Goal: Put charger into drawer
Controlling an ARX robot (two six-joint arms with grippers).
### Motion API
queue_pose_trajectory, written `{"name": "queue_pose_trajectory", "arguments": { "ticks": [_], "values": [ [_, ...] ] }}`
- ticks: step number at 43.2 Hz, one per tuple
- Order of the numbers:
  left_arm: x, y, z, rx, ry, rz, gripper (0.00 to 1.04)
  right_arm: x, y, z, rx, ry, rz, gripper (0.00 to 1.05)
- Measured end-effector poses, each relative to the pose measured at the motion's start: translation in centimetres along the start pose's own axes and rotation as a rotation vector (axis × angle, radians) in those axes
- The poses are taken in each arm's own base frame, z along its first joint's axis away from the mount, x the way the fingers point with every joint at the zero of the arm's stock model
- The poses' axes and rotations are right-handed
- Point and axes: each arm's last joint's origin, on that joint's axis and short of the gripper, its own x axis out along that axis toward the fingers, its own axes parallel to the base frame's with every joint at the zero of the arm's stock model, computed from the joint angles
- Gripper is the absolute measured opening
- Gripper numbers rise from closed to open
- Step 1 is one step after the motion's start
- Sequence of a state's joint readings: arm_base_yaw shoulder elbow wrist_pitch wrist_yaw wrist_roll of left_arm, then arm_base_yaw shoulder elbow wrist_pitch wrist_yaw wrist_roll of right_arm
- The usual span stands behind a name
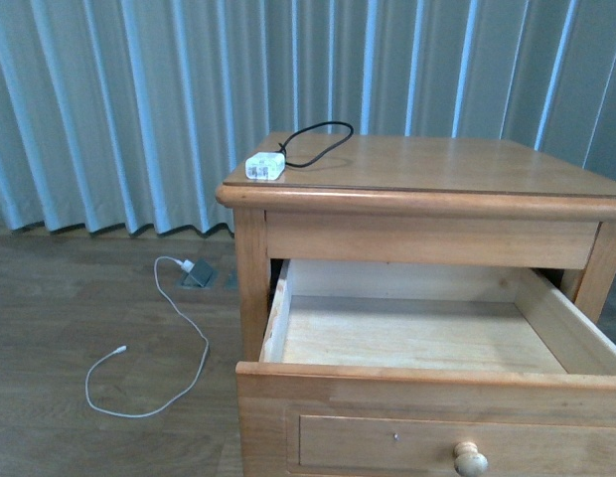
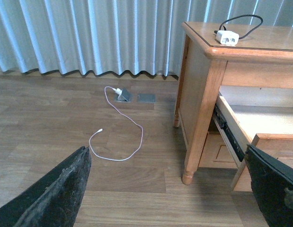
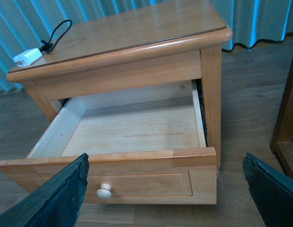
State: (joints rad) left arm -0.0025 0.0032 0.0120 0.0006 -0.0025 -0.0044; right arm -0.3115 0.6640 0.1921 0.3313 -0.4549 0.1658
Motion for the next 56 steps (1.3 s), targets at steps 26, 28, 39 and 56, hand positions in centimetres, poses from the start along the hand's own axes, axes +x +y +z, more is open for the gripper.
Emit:
{"name": "queue_pose_trajectory", "arguments": {
  "ticks": [26, 28, 39, 56],
  "values": [
    [0.0, 0.0, 0.0, 0.0, 0.0, 0.0, 0.99, -0.8, 1.0, -1.5, -0.191, -0.138, -0.143, 0.53],
    [0.0, 0.0, 0.0, 0.0, 0.0, 0.0, 0.99, -0.9, 1.2, -1.7, -0.196, -0.136, -0.141, 0.46],
    [0.0, 0.0, 0.0, 0.0, 0.0, 0.0, 0.99, -1.7, 2.7, -2.9, -0.212, -0.141, -0.161, 0.02],
    [0.0, 0.0, 0.0, 0.0, 0.0, 0.0, 0.99, -1.8, 3.0, -3.7, -0.218, -0.153, -0.134, 0.73]
  ]
}}
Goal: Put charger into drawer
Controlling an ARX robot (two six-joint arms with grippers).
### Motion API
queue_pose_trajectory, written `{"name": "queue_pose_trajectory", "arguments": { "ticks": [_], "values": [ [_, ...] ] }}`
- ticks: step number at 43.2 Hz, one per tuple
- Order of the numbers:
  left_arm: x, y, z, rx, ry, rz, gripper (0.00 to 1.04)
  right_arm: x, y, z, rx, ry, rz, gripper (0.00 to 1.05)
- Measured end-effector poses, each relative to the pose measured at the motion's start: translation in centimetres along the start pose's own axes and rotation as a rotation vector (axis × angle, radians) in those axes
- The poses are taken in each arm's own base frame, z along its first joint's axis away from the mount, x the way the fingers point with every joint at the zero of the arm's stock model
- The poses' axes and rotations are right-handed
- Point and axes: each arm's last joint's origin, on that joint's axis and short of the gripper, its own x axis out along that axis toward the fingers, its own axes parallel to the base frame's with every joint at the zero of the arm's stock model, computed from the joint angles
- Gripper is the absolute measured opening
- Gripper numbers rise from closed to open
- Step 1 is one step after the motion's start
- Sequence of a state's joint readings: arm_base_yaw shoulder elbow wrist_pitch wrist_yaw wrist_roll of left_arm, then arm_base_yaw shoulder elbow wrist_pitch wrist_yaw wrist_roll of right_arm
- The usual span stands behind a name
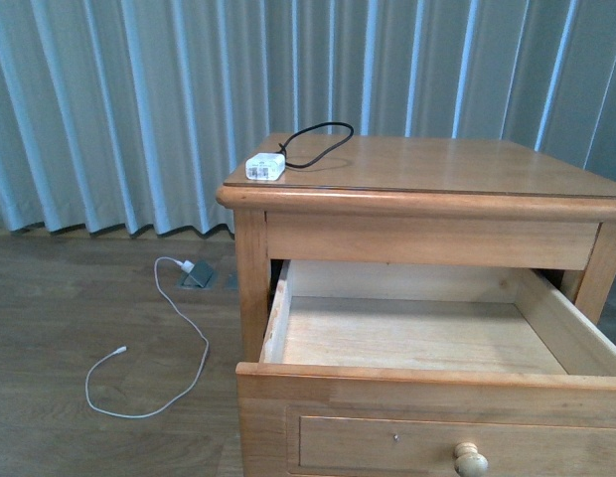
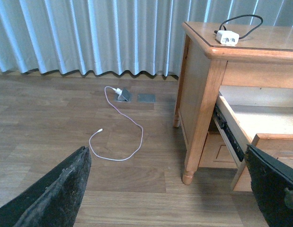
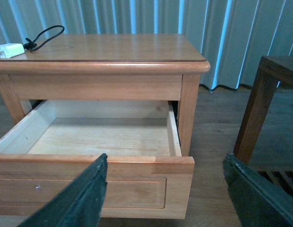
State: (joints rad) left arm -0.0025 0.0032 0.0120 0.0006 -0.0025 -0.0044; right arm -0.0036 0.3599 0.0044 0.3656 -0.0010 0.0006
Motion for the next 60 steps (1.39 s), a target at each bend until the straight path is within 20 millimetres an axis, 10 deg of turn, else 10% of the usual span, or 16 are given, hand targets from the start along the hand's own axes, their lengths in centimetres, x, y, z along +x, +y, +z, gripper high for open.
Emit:
{"name": "queue_pose_trajectory", "arguments": {
  "ticks": [5, 11, 20, 33, 60],
  "values": [
    [0.0, 0.0, 0.0, 0.0, 0.0, 0.0, 0.99, 0.0, 0.0, 0.0, 0.0, 0.0, 0.0, 0.97],
    [0.0, 0.0, 0.0, 0.0, 0.0, 0.002, 0.99, 0.0, 0.0, 0.0, 0.0, 0.0, 0.0, 0.96],
    [0.8, -0.5, -0.2, -0.115, 0.109, 0.684, 0.99, 0.0, 0.0, 0.0, 0.0, 0.0, -0.001, 0.96],
    [4.1, -1.8, 3.6, -0.113, 0.121, 0.503, 0.99, 0.0, 0.0, 0.0, 0.0, 0.0, 0.0, 0.96],
    [21.9, -8.3, 9.0, 0.129, 0.162, -0.026, 0.99, 0.0, 0.0, 0.0, 0.0, 0.0, 0.0, 0.96]
  ]
}}
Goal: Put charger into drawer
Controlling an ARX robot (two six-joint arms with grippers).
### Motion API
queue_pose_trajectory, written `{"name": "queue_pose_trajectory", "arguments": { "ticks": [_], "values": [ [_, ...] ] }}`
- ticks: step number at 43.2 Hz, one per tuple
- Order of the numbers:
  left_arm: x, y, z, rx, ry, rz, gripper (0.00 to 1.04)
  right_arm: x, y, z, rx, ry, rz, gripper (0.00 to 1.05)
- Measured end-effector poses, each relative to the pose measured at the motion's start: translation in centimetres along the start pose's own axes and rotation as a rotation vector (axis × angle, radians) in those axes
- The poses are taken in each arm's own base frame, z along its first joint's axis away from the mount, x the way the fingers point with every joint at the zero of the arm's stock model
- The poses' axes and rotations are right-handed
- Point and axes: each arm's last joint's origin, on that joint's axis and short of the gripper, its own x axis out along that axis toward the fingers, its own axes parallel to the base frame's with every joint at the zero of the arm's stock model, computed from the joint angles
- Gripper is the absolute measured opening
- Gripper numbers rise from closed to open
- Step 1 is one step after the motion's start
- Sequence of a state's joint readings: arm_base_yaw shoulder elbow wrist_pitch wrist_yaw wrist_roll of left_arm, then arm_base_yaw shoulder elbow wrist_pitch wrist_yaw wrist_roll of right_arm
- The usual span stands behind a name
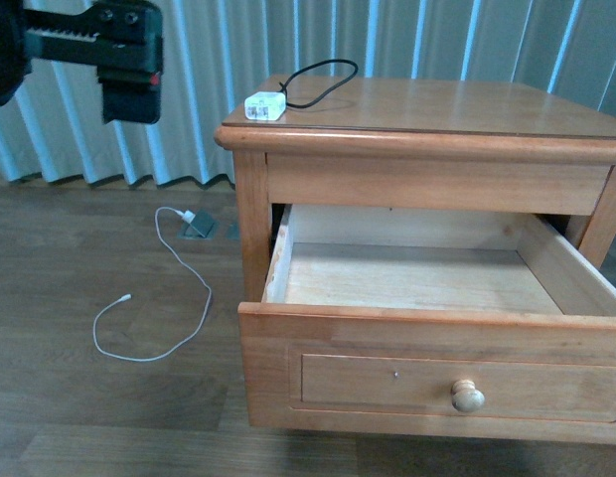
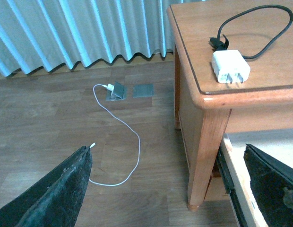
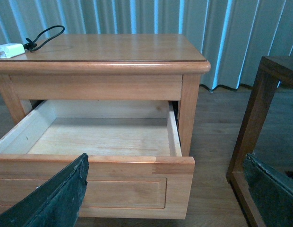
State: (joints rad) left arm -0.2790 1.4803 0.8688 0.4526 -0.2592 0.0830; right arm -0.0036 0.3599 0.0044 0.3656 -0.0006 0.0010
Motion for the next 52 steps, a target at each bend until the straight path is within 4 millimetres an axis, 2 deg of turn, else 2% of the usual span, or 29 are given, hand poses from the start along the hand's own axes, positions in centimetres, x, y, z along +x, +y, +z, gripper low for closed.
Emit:
{"name": "queue_pose_trajectory", "arguments": {
  "ticks": [15, 25, 31, 41, 52],
  "values": [
    [6.8, -3.9, 2.1, -0.005, -0.051, -0.053, 0.99, 0.0, 0.0, 0.0, 0.0, 0.0, 0.0, 0.96],
    [12.2, -6.3, 2.2, -0.003, -0.044, -0.05, 0.99, 0.0, 0.0, 0.0, 0.0, 0.0, 0.0, 0.96],
    [14.8, -7.2, 1.8, -0.017, -0.036, -0.042, 0.99, 0.0, 0.0, 0.0, 0.0, 0.0, 0.0, 0.96],
    [17.5, -8.3, 0.8, -0.019, -0.015, -0.051, 0.99, 0.0, 0.0, 0.0, 0.0, 0.0, 0.0, 0.96],
    [19.0, -9.2, 0.5, -0.018, -0.001, -0.062, 0.99, 0.0, 0.0, 0.0, 0.0, 0.0, 0.0, 0.96]
  ]
}}
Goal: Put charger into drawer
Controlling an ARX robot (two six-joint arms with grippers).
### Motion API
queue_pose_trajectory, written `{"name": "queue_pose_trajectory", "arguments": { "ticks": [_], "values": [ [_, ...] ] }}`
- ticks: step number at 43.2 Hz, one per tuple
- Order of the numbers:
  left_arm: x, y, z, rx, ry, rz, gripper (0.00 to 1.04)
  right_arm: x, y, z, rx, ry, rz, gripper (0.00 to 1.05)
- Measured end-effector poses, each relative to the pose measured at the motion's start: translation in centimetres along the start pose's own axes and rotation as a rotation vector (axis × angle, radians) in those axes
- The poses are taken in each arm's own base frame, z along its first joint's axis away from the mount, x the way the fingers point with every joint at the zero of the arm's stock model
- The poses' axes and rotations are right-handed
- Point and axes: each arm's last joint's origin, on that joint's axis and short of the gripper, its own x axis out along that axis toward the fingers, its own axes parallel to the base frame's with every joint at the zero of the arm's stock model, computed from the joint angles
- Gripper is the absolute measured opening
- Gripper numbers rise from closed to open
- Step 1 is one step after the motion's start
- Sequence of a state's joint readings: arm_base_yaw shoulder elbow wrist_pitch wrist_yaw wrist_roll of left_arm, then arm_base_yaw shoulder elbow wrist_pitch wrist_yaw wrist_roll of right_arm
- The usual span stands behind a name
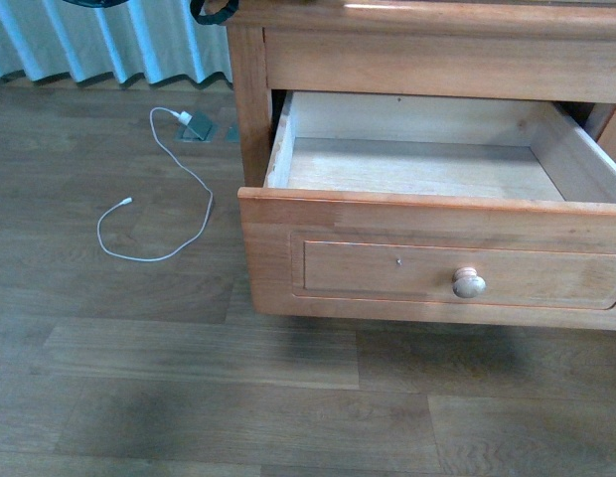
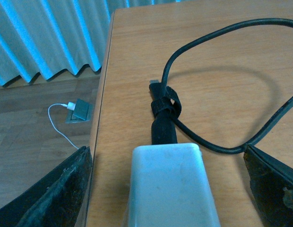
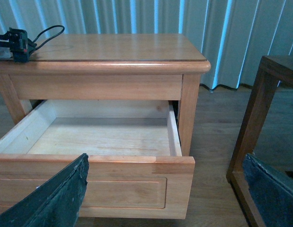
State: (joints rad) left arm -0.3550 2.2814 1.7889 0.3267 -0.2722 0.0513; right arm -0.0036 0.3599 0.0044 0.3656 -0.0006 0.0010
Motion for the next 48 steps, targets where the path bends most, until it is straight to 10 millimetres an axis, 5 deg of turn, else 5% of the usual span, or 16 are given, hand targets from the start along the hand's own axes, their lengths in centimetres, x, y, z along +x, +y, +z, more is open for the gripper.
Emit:
{"name": "queue_pose_trajectory", "arguments": {
  "ticks": [7, 20, 36, 48],
  "values": [
    [0.5, -0.4, 0.2, 0.006, 0.016, -0.008, 0.98, 0.0, 0.0, 0.0, 0.0, 0.0, 0.0, 0.96],
    [0.1, -1.2, 0.1, 0.038, 0.033, -0.03, 0.41, 0.0, 0.0, 0.0, 0.0, 0.0, 0.0, 0.96],
    [-3.5, -0.9, -0.2, 0.075, 0.01, -0.1, 0.4, 0.0, 0.0, 0.0, 0.0, 0.0, 0.0, 0.96],
    [-10.8, -2.4, 1.7, 0.12, -0.044, -0.278, 0.4, 0.0, 0.0, 0.0, 0.0, 0.0, 0.0, 0.96]
  ]
}}
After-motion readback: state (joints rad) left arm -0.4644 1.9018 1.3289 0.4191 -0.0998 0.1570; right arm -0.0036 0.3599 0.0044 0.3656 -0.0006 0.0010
